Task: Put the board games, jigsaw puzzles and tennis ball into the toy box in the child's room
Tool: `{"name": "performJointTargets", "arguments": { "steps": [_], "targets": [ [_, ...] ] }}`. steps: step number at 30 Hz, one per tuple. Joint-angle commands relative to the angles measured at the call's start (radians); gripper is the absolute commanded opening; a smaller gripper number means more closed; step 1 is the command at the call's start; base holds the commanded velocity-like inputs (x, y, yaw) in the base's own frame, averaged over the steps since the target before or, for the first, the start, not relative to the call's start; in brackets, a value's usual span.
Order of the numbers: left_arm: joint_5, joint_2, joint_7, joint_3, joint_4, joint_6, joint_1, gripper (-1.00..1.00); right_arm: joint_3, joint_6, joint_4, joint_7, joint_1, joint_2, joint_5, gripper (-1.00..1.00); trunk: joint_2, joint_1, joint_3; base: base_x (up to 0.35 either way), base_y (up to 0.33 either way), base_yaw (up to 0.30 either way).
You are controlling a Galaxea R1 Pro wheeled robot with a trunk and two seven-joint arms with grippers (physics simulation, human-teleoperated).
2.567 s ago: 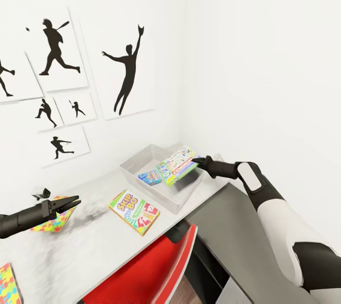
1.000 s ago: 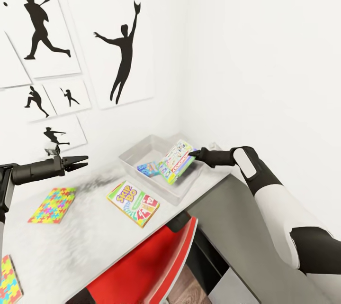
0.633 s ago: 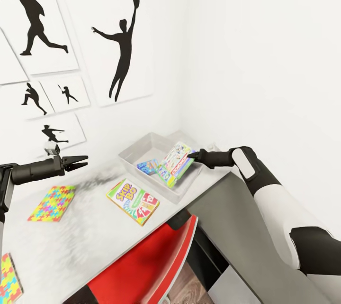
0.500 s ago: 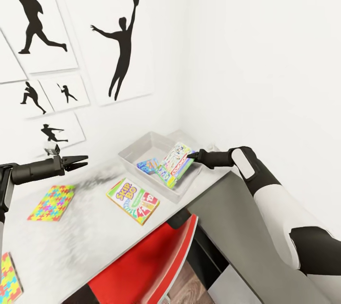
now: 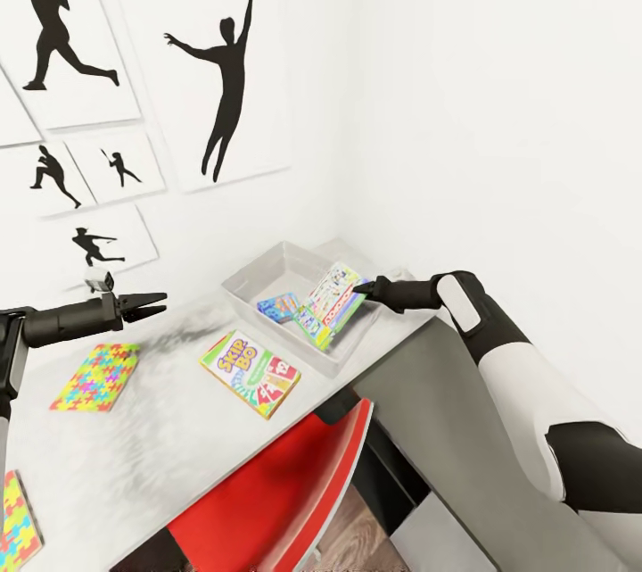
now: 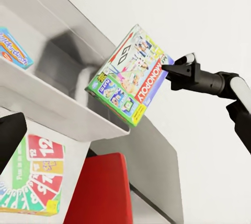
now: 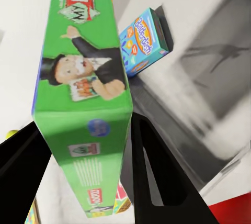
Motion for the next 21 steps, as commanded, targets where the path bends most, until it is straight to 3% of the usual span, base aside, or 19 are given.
{"name": "performJointTargets", "arguments": {
  "steps": [1,21],
  "targets": [
    [-0.01,0.0,-0.009,0.002,-0.001,0.01,-0.001,1.0,0.003,0.001,0.0,0.01,-0.001,-0.001,0.009,-1.0,-0.002,0.001,-0.004,0.0,0.0,0.0],
    [-0.005,0.008,-0.009,0.007,-0.004,0.01,-0.001,1.0,0.004,-0.002,0.0,0.009,-0.026,-0.01,0.011,-1.0,-0.002,0.001,-0.036,0.0,0.0,0.0]
  ]
}}
